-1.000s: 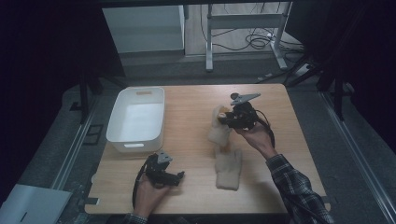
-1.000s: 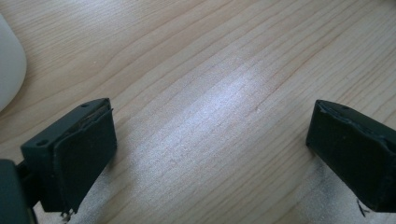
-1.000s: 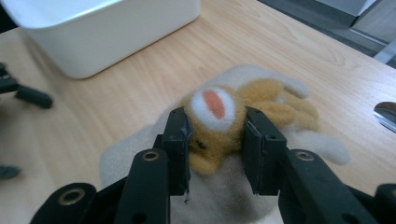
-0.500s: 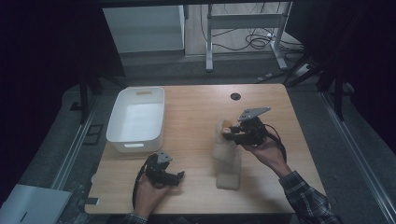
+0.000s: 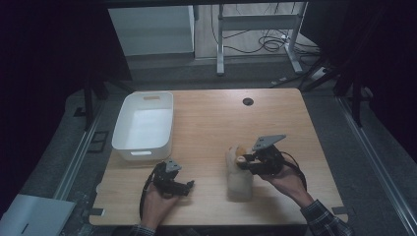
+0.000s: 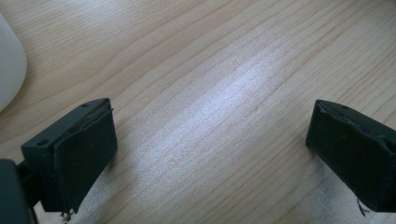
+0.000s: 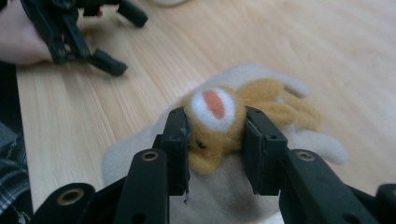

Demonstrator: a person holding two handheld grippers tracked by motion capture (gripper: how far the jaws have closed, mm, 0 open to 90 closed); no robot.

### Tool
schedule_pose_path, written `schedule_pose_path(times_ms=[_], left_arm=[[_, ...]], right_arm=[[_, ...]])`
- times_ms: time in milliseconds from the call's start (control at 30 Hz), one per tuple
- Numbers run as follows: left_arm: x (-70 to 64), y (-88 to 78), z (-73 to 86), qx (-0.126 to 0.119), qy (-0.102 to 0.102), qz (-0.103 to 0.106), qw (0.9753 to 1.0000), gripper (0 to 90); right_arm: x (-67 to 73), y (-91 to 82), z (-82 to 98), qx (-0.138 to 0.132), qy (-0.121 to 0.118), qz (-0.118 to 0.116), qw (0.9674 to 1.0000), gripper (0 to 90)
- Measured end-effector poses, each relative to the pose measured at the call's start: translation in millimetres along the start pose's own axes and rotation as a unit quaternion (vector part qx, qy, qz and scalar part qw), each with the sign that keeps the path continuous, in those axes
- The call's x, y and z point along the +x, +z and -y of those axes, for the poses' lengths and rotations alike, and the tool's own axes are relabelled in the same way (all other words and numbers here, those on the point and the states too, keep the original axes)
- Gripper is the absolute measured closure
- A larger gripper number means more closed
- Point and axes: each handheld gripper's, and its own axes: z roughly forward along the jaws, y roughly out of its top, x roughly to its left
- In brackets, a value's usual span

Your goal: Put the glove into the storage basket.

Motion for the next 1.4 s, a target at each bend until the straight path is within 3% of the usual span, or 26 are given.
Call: schedule_pose_path(times_ms=[167,433,667,800,967,1233,1400], left_arm=[[-0.3,0.1,0.1,-0.001,-0.002,0.0,1.0,1.8],[-0.1,-0.2,0.0,0.001,0.0,0.0,1.0,1.8],[-0.3,0.1,0.1,0.0,-0.002,0.0,1.0,1.8],[-0.3,0.1,0.1,-0.001,-0.002,0.0,1.0,1.8],[-0.1,-0.1,0.0,0.001,0.0,0.0,1.0,1.8],[-0.1,-0.2,0.0,0.001,0.0,0.0,1.0,1.8],[-0.1,-0.1,0.1,0.001,0.0,0.0,1.0,1.9]], right_arm=[[2.7,18.4,14.3,0.015,-0.002,-0.012,0.9998,61.8],[3.8,29.9,28.7,0.026,0.002,-0.012,0.9996,50.7],[-1.5,20.2,25.2,0.004,0.018,-0.009,0.9998,41.5],[-7.0,12.5,24.3,-0.002,0.018,0.008,0.9998,41.4],[-16.8,4.6,32.6,-0.008,0.034,0.017,0.9993,47.3],[-23.8,-3.0,56.3,-0.013,0.053,0.022,0.9983,64.3],[-21.6,-2.7,71.5,-0.003,0.061,0.007,0.9981,72.7]])
